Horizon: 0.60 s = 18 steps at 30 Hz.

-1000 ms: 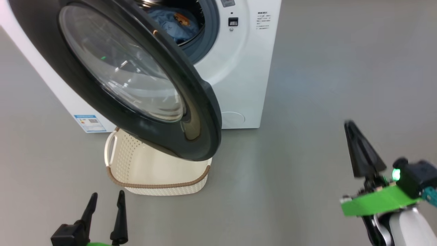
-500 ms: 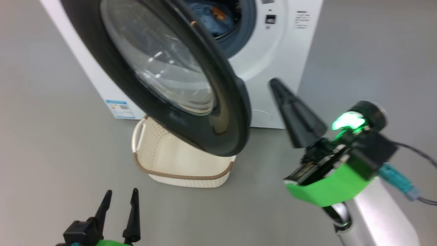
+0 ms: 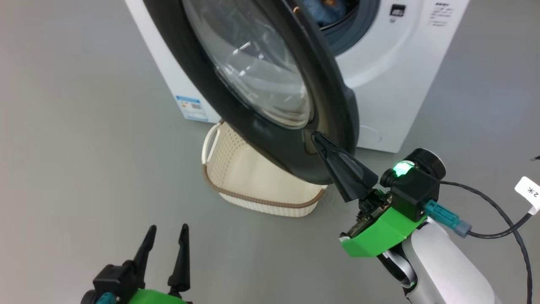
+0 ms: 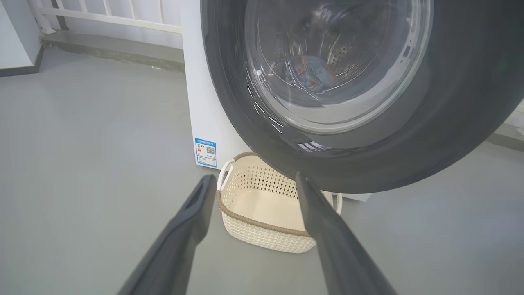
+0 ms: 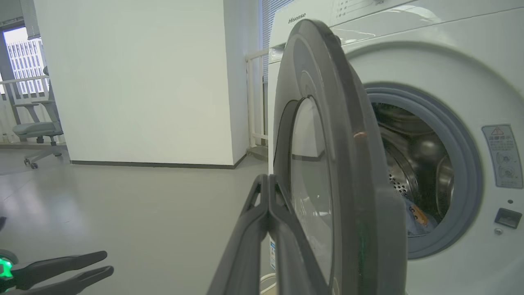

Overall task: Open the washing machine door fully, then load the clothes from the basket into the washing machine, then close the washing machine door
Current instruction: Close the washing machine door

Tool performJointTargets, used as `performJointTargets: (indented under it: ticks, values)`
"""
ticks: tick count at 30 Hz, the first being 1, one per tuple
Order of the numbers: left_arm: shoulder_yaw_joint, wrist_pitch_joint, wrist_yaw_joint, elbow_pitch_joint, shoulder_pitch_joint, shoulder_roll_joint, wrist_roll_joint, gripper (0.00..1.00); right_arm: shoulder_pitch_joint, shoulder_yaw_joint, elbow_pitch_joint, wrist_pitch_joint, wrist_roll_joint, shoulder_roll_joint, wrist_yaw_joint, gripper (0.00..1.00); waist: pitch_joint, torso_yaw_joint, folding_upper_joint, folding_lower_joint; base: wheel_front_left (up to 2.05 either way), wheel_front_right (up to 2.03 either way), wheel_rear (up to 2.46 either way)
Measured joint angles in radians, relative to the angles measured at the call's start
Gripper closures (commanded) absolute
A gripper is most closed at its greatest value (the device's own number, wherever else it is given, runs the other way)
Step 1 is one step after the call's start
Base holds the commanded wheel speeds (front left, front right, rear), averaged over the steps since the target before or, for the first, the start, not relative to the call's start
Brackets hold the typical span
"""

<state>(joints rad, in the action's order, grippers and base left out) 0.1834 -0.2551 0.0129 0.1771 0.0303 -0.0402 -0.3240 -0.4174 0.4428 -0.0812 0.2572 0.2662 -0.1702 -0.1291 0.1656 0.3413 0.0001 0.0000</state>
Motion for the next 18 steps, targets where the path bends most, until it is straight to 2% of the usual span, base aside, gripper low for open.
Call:
performJointTargets:
  ticks: [8,18]
  values:
    - [0.026,0.000,-0.019,-0.024,0.037,0.000,-0.016,0.00,-0.033,-0.016,-0.036,0.000,0.027,-0.016,0.000,1.00,0.058,0.038,0.0000,0.0000,0.00,0.00,0.00]
    - [0.034,0.000,-0.025,-0.034,0.040,0.002,-0.023,0.00,-0.038,-0.034,-0.044,0.000,0.028,-0.021,0.000,1.00,0.098,0.043,0.0000,0.0000,0.00,0.00,0.00]
